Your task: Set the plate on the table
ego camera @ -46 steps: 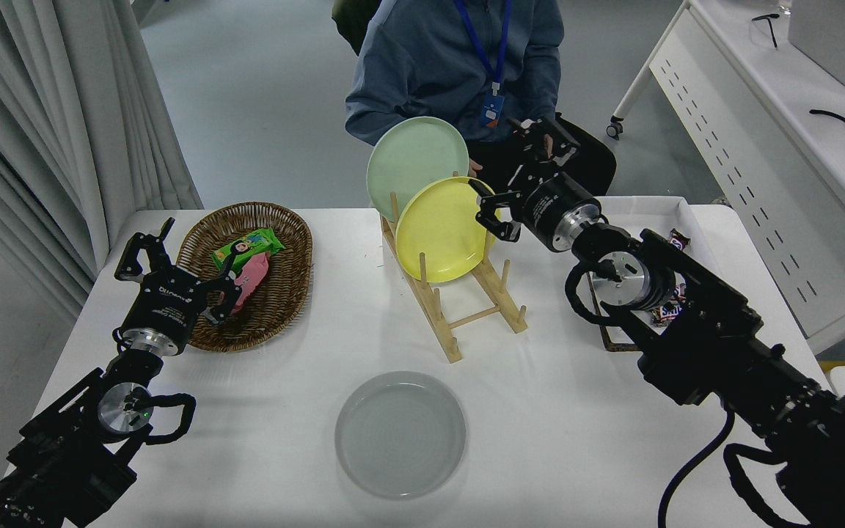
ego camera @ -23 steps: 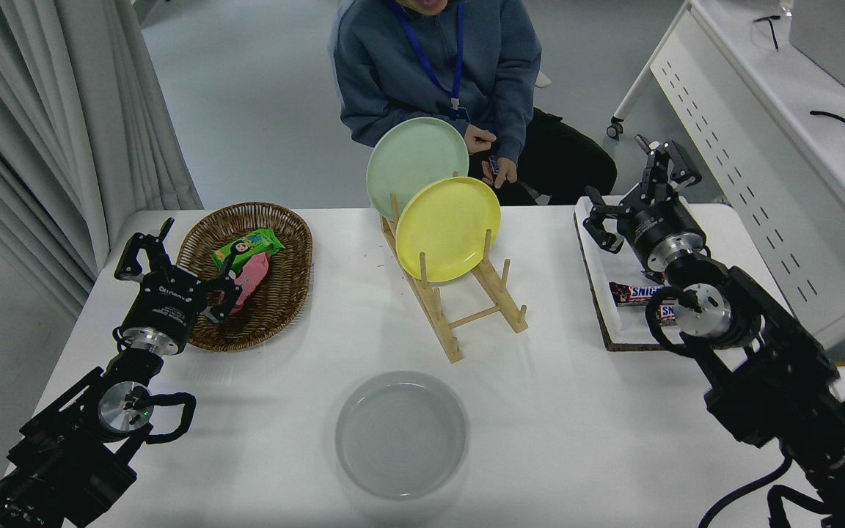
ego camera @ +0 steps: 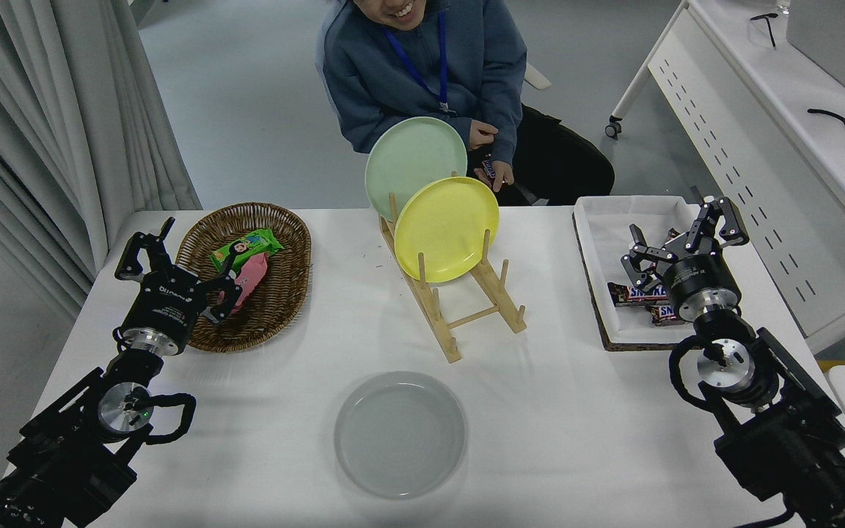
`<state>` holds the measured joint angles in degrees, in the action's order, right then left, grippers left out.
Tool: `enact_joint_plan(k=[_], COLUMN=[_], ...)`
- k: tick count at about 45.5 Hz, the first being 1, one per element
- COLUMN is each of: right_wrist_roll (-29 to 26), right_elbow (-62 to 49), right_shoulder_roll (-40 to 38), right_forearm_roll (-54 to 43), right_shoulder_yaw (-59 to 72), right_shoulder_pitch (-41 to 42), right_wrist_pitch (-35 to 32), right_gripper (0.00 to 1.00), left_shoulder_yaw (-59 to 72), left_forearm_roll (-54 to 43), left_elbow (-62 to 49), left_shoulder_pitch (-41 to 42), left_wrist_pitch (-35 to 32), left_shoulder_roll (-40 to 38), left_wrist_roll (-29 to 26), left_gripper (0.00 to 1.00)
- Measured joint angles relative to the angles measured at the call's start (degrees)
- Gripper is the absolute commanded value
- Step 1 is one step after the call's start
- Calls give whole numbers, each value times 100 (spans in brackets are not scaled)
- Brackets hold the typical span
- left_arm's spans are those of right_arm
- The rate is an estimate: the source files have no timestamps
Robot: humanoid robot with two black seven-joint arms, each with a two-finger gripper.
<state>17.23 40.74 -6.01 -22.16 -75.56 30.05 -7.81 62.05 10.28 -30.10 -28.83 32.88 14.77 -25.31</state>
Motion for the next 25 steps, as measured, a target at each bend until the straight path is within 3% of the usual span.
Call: enact_joint_plan(k=[25], right_wrist_roll=[106], right_elbow=[-557], right_shoulder_roll=[106], right_forearm_roll=[265], right_shoulder_yaw=[281], right_shoulder_pitch=[265], right_wrist_pitch=[-106], right_gripper=[100], left_shoulder_yaw=[0], left_forearm_roll=[0], left_elbow=[0], left_shoulder_pitch=[0], left_wrist_pitch=[-4], left_shoulder_roll=[0], left_wrist_roll=[0], left_gripper=[100])
